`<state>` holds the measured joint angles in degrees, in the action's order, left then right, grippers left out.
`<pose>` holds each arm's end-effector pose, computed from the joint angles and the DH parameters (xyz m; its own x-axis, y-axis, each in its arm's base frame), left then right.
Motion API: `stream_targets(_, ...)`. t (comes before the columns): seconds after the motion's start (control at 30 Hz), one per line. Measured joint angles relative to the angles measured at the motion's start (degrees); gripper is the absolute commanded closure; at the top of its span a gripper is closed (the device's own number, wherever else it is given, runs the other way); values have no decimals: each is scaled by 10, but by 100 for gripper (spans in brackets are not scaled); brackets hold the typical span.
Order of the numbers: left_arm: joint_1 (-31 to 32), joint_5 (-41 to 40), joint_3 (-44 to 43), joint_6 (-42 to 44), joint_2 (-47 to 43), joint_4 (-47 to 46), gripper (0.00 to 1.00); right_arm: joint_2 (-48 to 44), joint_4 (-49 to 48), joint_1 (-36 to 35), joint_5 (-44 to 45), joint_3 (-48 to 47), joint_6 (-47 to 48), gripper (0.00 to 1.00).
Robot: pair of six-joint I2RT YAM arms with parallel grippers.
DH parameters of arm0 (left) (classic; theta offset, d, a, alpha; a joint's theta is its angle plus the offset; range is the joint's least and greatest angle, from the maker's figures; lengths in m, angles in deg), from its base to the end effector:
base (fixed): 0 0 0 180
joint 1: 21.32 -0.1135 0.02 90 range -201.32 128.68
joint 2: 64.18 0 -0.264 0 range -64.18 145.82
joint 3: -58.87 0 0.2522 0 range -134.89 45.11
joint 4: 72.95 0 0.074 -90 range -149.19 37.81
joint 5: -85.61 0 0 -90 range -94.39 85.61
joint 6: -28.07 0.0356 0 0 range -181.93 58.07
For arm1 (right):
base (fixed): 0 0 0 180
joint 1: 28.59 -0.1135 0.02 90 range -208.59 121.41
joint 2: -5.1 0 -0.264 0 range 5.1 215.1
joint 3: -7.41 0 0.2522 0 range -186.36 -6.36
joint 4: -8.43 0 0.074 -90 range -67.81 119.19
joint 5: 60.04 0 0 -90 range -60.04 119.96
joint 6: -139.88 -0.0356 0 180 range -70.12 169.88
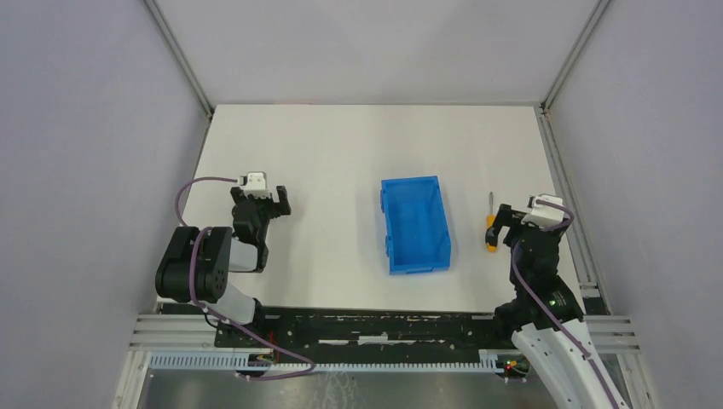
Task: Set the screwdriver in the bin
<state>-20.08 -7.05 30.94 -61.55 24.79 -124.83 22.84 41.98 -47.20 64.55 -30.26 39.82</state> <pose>0.2455 -0.0037 0.1394 -0.1593 0.0101 -0.9872 -0.0231 0.9996 0.0139 0.1070 0.0147 0.2556 -0.1743 0.0930 -0.9803 0.2952 0.9547 0.0381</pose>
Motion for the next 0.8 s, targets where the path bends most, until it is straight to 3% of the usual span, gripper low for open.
stream_targets(0.13,0,0,0,0,0,0,0,28,-6,0,19,-35,-2,2)
stream_targets(0.23,0,0,0,0,0,0,0,101,23,0,3,-144,21,2)
stream_targets(0.4,0,0,0,0,0,0,0,391,150,8,-28,-590,54,2)
stream_targets(0.5,0,0,0,0,0,0,0,533,202,74,-125,-765,80,2)
stream_targets(0.6,0,0,0,0,0,0,0,617,233,125,-193,-758,93,4)
stream_targets(0.8,0,0,0,0,0,0,0,746,222,159,-261,-478,87,18)
